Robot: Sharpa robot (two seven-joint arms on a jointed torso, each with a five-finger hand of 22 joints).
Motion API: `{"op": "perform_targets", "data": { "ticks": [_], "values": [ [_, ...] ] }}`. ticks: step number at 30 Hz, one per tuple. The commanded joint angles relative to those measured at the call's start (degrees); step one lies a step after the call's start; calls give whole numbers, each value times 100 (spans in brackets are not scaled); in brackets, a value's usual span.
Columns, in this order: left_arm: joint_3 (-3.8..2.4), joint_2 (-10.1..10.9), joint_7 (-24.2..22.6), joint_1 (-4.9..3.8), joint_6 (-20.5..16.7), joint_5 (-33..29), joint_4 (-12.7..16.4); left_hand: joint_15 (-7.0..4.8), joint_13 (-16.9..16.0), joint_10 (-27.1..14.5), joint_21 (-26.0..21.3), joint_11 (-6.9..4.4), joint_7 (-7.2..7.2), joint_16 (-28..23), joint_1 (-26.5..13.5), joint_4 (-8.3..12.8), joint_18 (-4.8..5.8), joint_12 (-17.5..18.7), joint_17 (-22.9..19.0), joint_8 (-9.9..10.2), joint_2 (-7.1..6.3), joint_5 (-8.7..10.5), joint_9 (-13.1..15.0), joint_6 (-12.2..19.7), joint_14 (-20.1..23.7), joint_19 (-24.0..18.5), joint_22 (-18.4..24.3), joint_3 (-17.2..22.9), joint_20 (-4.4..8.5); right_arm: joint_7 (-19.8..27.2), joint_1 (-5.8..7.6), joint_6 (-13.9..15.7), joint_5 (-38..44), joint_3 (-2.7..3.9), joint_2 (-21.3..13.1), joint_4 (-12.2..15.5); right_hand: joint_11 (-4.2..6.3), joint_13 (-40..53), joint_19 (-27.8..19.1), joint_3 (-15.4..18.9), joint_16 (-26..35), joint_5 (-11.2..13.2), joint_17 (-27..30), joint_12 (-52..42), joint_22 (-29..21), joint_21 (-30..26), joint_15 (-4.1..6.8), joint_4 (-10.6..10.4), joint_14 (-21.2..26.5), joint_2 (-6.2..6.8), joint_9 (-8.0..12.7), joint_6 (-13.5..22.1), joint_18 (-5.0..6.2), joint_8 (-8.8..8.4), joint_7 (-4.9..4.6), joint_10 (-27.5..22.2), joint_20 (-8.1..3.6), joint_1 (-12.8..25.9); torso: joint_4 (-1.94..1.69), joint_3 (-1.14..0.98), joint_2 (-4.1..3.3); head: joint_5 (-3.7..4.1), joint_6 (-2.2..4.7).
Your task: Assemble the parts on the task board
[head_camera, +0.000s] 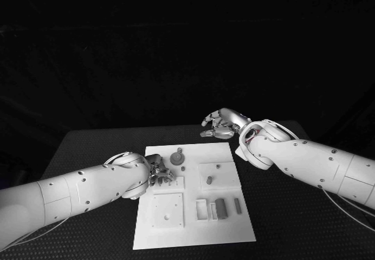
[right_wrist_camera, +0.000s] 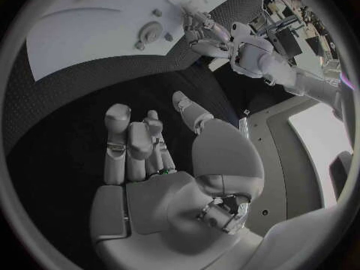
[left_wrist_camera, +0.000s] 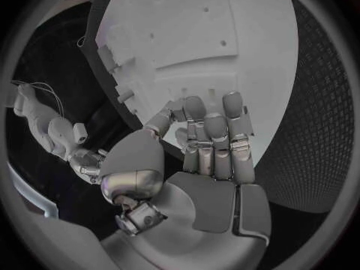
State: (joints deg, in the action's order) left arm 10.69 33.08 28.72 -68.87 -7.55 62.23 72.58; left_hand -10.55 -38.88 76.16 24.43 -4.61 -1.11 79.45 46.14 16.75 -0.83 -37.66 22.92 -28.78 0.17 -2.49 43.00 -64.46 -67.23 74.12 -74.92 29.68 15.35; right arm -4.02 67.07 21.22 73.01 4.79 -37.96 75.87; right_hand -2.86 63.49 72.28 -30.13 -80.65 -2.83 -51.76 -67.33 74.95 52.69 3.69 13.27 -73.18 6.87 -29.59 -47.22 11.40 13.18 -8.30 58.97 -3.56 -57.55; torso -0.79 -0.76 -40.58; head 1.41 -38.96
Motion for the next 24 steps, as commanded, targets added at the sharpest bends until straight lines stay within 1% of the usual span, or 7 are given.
{"op": "perform_targets", "data": {
  "ticks": [1,11,20,24],
  "values": [
    [-9,7,-60,1,106,-320,19,0,-1,-37,-12,-6,-1,44,289,-3,83,-6,-9,5,210,-28,10,35,47,-47,-123,-74,12,35,-6,-78,2,3,0,-2,-1,-6,-3,-11,20,-23,-5,-8,77,-27,-21,-36,9,-16,0,81,360,-4,-112,-25,-48,49,-3,0,0,4,-12],
    [-12,42,-21,1,225,-302,52,-2,-3,-42,-2,-7,1,70,382,-4,82,-18,-21,3,275,-28,16,34,57,-60,-124,-186,10,35,-17,-91,2,3,0,-8,-1,-6,-2,-11,20,-23,-6,-8,77,-29,-22,-38,9,-16,0,80,360,-4,-113,-25,-48,49,-5,1,0,5,-33],
    [-7,59,-41,2,247,239,119,-4,-5,-43,5,-10,3,85,432,-2,83,-26,-27,2,270,-28,18,31,62,-66,-125,-245,11,32,-20,-97,2,3,-10,-3,-2,-7,-1,-10,21,-23,-6,-9,78,-30,-22,-41,8,-15,0,81,360,-4,-113,-26,-49,52,-7,0,3,5,-48],
    [-5,48,-56,2,197,287,107,-4,-5,-43,6,-10,3,88,443,-4,83,-28,-30,3,260,-28,18,30,64,-67,-125,-262,11,32,-20,-97,2,3,-15,1,-2,-7,-1,-9,21,-23,-6,-9,78,-30,-22,-43,8,-14,0,81,360,-5,-113,-26,-48,54,-10,1,4,0,-50]
  ]
}}
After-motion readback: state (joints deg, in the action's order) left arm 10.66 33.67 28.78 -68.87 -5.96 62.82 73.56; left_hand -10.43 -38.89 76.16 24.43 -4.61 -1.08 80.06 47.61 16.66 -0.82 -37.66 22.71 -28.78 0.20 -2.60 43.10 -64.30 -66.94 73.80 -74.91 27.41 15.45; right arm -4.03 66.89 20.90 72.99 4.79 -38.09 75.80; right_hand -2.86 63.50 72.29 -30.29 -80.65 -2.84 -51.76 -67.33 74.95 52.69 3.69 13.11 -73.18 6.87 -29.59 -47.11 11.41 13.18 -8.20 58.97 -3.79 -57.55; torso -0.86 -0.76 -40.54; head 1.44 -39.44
